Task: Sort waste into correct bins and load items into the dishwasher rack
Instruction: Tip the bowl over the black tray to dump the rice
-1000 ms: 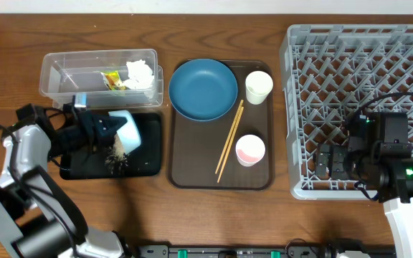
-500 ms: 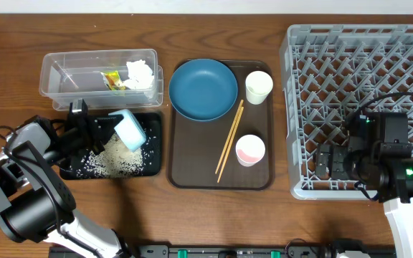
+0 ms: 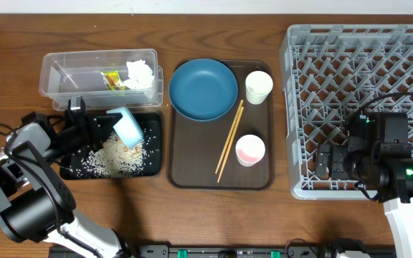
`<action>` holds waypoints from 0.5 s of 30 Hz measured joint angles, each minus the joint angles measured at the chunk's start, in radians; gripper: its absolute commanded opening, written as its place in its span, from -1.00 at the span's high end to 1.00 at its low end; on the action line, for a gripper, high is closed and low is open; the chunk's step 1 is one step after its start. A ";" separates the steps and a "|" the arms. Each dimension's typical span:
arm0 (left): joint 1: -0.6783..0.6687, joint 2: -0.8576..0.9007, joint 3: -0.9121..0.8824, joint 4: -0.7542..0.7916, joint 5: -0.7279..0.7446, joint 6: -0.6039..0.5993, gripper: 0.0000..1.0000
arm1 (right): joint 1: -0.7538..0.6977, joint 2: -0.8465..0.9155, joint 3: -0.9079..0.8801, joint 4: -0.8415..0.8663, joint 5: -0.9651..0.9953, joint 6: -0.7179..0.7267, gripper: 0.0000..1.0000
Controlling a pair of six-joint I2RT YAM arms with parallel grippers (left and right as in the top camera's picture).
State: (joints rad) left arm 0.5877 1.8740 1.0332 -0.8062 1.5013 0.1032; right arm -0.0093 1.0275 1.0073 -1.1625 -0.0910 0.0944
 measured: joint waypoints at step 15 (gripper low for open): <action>0.000 0.000 0.000 0.019 0.016 -0.016 0.88 | 0.000 0.000 0.000 0.000 0.000 0.000 -0.99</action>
State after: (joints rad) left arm 0.5877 1.8736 1.0332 -0.7876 1.5177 0.0872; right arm -0.0093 1.0275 1.0069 -1.1625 -0.0910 0.0944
